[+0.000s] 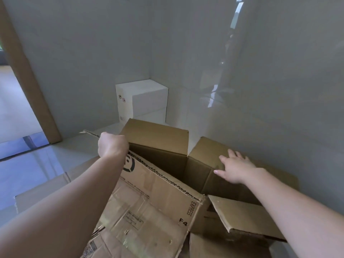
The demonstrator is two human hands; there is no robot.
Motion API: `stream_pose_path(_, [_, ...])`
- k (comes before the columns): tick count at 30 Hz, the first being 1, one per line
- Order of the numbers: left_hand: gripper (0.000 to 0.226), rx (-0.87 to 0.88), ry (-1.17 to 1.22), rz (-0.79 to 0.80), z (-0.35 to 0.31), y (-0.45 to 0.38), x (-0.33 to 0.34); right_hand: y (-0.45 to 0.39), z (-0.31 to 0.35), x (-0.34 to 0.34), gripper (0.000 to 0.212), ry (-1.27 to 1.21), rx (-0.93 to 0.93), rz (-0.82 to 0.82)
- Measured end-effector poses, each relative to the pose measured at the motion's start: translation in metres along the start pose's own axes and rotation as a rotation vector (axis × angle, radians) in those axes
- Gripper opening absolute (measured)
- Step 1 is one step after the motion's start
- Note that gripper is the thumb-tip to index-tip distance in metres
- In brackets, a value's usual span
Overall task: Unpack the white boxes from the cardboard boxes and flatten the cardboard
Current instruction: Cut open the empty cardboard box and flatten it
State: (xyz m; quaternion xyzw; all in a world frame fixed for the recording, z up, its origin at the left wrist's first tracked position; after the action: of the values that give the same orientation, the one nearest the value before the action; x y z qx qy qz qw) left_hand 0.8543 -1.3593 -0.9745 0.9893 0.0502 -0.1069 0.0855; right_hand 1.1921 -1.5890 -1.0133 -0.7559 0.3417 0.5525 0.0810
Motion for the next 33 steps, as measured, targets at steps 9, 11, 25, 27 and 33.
stream_pose_path(9, [0.031,0.017,0.020,-0.056,0.010,-0.015,0.006,-0.044,-0.031,0.009,0.081,-0.063,0.092,0.050])
stream_pose_path(11, [0.045,0.012,0.068,-0.051,0.009,-0.015,0.012,-0.058,-0.028,0.001,0.081,-0.092,0.106,0.026])
stream_pose_path(25, [0.055,-0.031,0.181,-0.007,0.021,-0.016,0.013,-0.109,-0.024,0.008,0.093,-0.201,0.140,0.063])
stream_pose_path(27, [0.060,-0.030,0.196,-0.008,0.025,-0.019,0.012,-0.112,-0.028,0.012,0.094,-0.221,0.158,0.072])
stream_pose_path(33, [0.079,-0.046,0.217,-0.009,0.039,-0.024,0.009,-0.120,-0.042,0.013,0.091,-0.342,0.229,0.017])
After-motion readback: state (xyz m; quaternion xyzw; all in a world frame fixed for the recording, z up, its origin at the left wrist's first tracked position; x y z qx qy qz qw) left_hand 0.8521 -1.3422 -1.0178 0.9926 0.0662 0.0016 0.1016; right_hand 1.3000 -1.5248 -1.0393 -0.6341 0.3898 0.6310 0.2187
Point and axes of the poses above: each hand's wrist, its own y-axis away from the middle knuckle, its own x-axis out of the palm, z = x × y, the point moved 10 cm from there along -y, towards the middle knuckle, and after that the axes turned 13 degrees about y, right-handed, at the moved point
